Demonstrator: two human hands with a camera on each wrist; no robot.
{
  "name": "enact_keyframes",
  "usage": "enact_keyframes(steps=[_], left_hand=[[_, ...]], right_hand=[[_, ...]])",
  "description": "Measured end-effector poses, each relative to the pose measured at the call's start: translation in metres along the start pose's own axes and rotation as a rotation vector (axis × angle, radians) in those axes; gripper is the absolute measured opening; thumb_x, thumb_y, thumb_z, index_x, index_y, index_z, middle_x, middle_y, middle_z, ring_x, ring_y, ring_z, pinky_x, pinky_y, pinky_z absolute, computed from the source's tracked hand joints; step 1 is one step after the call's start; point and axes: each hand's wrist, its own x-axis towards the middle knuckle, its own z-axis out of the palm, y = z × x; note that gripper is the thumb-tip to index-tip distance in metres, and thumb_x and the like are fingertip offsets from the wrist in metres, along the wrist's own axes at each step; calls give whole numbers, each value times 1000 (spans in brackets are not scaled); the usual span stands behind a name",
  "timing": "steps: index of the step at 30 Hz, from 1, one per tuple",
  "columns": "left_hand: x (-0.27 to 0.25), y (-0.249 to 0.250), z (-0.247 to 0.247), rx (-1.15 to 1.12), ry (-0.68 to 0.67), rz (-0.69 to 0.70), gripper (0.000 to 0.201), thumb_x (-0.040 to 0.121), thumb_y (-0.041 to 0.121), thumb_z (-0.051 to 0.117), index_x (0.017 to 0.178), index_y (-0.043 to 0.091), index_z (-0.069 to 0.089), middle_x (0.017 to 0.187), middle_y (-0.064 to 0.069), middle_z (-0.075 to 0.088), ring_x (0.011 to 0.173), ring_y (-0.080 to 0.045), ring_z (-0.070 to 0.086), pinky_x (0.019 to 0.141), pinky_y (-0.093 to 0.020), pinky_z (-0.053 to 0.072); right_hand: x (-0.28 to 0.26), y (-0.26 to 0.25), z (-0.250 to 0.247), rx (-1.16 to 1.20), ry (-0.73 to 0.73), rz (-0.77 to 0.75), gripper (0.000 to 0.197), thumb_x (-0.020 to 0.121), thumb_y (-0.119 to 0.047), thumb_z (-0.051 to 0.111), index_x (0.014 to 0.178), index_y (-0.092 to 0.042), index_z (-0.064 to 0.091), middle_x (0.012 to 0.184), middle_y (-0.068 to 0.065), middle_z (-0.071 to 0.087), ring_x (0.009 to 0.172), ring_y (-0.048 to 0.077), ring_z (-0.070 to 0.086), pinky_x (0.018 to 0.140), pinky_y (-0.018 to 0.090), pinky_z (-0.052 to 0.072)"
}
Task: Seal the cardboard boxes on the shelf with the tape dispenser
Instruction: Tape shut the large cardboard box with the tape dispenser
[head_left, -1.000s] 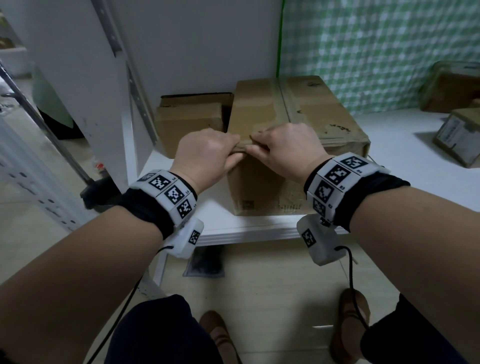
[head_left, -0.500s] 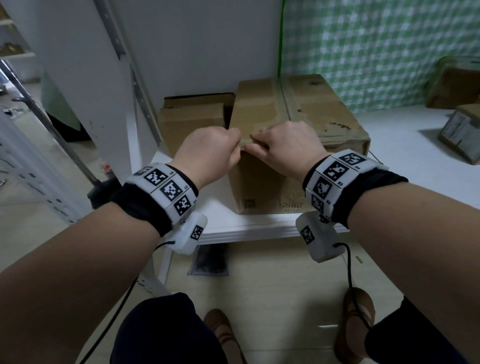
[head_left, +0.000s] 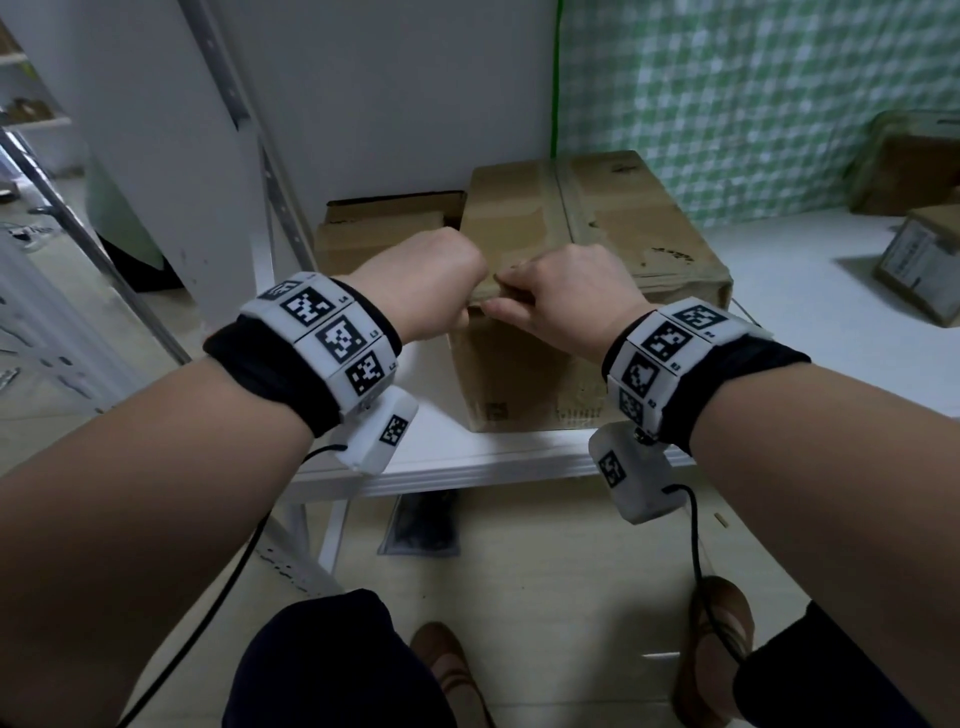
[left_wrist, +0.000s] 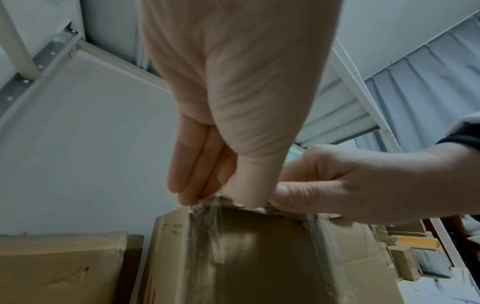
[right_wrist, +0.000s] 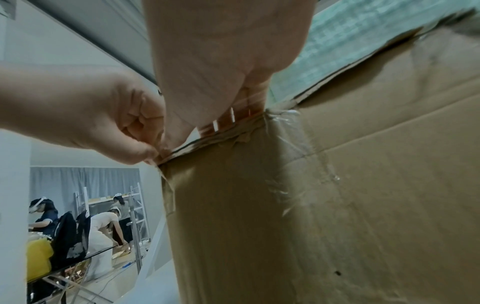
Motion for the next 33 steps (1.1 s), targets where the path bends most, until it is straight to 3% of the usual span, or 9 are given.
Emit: enact_keyframes(steps=[4,8,9,12,14,17,21,28,33], left_hand=[[-1,0,-6,7,-18,15,20,84,16,62,68,16,50,64,2,43,69,-20,51,59,-28,36],[-3,-9,-17,-44,-108,22,11,80,17,63,71,12,62,67,-1,56,68,-18,55,58,-30,41],[-1,-14,-19,-90,-110,5,13,80,18,61,70,10,63,68,-5,60,67,-19,57,58,-34,45],[11,-20,-18,-247,-18,-111,25,85,36,58,80,13,68,80,-3,66,78,-21,60,67,-36,51],[22,-16,-7,-305,43,-134,37,89,50,52,100,19,68,99,-1,67,94,-20,60,77,-32,47],[32,-8,15,-412,-71,-72,57,89,57,46,137,26,48,143,1,47,131,-19,43,104,-31,34],[32,-13,36,-496,-70,-34,63,88,52,51,145,32,32,155,2,25,143,-19,21,117,-32,16],[24,-10,57,-490,107,-10,68,85,43,61,145,27,32,152,-6,31,142,-25,25,116,-32,19],[20,-10,57,-489,137,-18,73,80,42,67,144,25,36,150,-7,34,140,-24,29,115,-30,19]], right_hand=[[-3,7,-14,55,-80,3,71,80,-79,31,105,-25,69,94,1,71,86,22,64,74,34,52],[7,27,-29,260,-137,150,58,91,-64,36,85,-18,71,78,4,68,75,22,60,63,29,45],[9,32,-30,241,-152,177,56,93,-61,37,88,-18,71,79,5,67,75,22,60,63,29,43],[9,44,-24,204,-303,226,54,90,-66,37,126,-33,59,124,0,62,109,22,58,87,33,47],[7,47,-20,231,-437,222,59,89,-68,36,142,-42,37,151,-8,35,135,23,37,109,41,33],[4,50,-18,218,-494,172,61,91,-64,33,147,-43,20,158,-10,14,144,23,19,116,44,19],[-1,50,-14,192,-463,144,61,92,-63,30,148,-43,17,158,-10,13,145,21,16,116,44,19],[-8,45,-4,126,-302,127,61,90,-65,32,147,-44,22,156,-10,22,141,18,27,110,41,32],[-10,40,-7,51,-266,141,64,90,-65,37,147,-42,23,155,-11,25,137,19,35,104,40,38]])
